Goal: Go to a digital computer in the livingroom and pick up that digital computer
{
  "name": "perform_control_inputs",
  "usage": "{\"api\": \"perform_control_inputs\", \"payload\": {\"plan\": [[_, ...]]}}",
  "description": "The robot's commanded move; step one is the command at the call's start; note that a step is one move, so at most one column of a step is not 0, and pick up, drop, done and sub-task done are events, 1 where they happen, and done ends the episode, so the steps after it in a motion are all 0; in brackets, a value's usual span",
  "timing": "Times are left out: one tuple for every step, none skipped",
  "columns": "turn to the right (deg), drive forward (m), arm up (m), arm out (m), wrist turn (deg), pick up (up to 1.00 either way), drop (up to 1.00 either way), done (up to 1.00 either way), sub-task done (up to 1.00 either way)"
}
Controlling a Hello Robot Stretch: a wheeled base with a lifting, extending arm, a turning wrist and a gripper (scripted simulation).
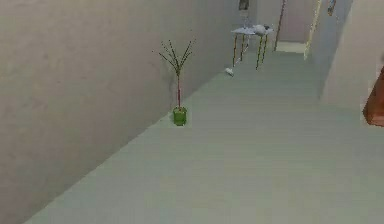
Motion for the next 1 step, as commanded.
{"api": "perform_control_inputs", "payload": {"plan": [[27.0,0.00,0.00,0.00,0.0,0.00,0.00,0.00,0.00]]}}
